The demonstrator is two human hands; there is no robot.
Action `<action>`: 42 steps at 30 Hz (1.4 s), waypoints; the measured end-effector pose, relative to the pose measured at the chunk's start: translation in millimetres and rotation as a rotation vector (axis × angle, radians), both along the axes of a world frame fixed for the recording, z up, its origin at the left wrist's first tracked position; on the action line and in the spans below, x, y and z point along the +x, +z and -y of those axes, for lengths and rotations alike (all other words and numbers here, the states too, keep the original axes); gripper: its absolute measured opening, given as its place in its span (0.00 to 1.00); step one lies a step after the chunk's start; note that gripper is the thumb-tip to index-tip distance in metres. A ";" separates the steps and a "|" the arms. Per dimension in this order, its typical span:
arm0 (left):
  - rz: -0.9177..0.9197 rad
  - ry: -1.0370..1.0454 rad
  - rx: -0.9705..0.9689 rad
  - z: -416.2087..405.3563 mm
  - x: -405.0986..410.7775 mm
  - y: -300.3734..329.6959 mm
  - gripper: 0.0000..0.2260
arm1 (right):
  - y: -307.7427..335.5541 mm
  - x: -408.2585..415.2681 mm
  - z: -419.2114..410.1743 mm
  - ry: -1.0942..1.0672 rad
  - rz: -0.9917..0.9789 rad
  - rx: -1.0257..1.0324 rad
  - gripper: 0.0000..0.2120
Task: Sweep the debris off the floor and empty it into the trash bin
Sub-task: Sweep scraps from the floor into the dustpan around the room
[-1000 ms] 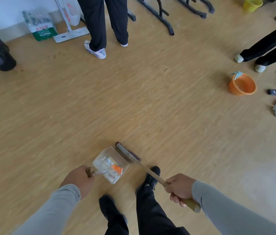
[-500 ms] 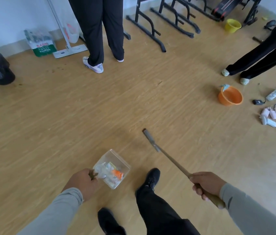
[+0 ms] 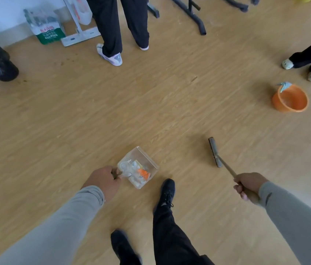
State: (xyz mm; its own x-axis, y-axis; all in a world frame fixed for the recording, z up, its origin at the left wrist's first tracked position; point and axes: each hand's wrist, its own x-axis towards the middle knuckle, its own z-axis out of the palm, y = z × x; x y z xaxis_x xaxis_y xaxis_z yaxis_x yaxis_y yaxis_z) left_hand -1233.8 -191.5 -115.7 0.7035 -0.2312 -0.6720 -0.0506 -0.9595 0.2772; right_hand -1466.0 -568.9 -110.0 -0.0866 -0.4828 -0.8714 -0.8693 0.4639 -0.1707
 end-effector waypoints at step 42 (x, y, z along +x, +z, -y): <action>-0.017 0.119 0.090 58.7 60.9 -7.5 0.09 | -21.6 117.9 -17.4 1.027 -0.186 0.240 0.22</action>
State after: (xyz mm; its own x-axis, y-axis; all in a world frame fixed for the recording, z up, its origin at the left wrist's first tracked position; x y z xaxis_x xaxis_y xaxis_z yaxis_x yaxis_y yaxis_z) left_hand -1172.8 -250.2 -123.2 0.7106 -0.0856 -0.6983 0.0686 -0.9794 0.1898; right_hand -1348.1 -551.6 -131.6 0.1224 -0.2178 -0.9683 -0.8657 -0.5006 0.0032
